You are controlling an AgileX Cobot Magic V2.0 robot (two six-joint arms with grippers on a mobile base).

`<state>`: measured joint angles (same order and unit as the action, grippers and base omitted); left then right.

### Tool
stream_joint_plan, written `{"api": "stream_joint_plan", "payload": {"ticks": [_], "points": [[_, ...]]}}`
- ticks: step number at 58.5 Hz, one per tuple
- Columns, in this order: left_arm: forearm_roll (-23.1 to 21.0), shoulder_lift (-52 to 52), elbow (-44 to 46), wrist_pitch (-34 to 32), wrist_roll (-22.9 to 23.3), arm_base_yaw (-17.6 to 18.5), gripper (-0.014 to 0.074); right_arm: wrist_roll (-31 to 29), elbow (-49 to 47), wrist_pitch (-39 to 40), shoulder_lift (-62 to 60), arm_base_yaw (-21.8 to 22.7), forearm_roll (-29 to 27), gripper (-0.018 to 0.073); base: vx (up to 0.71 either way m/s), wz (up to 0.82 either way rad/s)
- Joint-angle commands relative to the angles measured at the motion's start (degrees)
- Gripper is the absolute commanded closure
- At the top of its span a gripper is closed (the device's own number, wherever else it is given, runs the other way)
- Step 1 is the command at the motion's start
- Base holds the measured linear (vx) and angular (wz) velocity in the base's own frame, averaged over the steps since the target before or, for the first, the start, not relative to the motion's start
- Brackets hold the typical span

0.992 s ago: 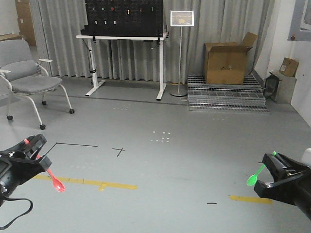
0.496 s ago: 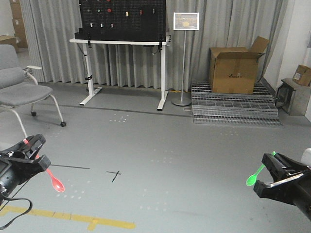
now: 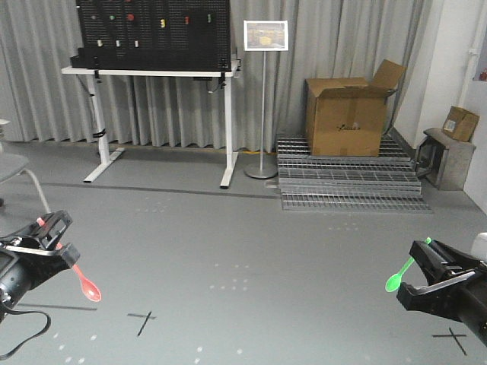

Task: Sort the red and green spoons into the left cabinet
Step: 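Drive the base away from the bench toward the white cabinet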

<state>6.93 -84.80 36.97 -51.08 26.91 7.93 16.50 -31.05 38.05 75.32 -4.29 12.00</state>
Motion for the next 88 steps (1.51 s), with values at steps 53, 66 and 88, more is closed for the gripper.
{"api": "stream_joint_plan", "payload": {"ticks": [53,66,88], "points": [[-0.5,2.0,1.5,-4.6,-0.1,0.1,0.0600,-0.4,-1.5,4.6,-1.4,0.2,-0.1,0.0565,0.55,-0.10],[-0.5,2.0,1.5,-4.6,-0.1,0.1,0.0600,-0.4,-1.5,4.6,-1.4,0.2,-0.1,0.0565,0.56,-0.04],[-0.5,2.0,1.5,-4.6,-0.1,0.1,0.0600,-0.4,-1.5,4.6,-1.4,0.2,-0.1,0.0565,0.55,-0.03]]}}
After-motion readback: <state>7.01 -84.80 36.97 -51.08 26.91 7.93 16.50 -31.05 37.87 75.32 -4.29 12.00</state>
